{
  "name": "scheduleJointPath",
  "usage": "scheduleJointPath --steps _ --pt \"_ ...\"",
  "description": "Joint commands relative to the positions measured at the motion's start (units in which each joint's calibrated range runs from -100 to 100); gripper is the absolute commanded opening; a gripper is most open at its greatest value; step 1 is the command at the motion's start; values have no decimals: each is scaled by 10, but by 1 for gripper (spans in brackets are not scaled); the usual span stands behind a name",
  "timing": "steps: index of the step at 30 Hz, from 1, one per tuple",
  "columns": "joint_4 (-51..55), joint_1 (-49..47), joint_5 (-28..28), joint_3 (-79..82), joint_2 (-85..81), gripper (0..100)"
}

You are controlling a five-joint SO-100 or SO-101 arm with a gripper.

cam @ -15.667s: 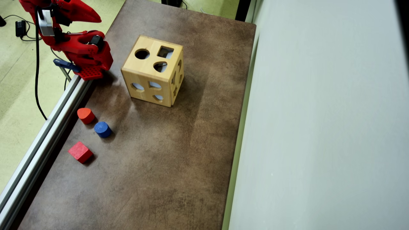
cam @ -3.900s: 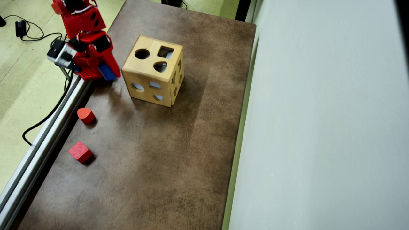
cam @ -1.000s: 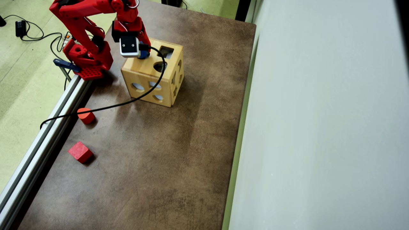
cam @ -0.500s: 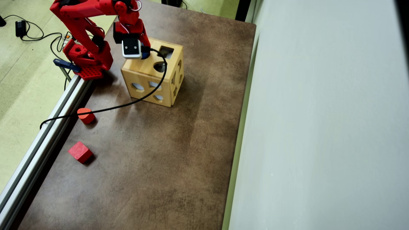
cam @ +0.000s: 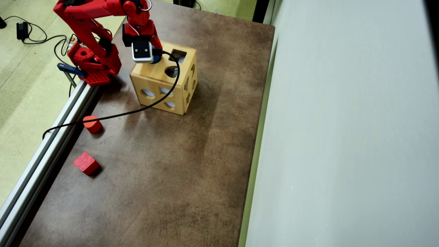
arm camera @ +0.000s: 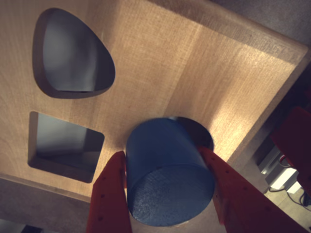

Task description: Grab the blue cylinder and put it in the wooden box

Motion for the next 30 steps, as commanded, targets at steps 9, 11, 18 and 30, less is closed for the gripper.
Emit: scheduleJointPath --steps 9,11,18,30 --pt "29 -6 -2 -4 -12 26" --pt "39 -6 -2 -4 -12 26" --pt "45 -6 -2 -3 -60 26" --pt "45 -6 -2 -3 -69 26"
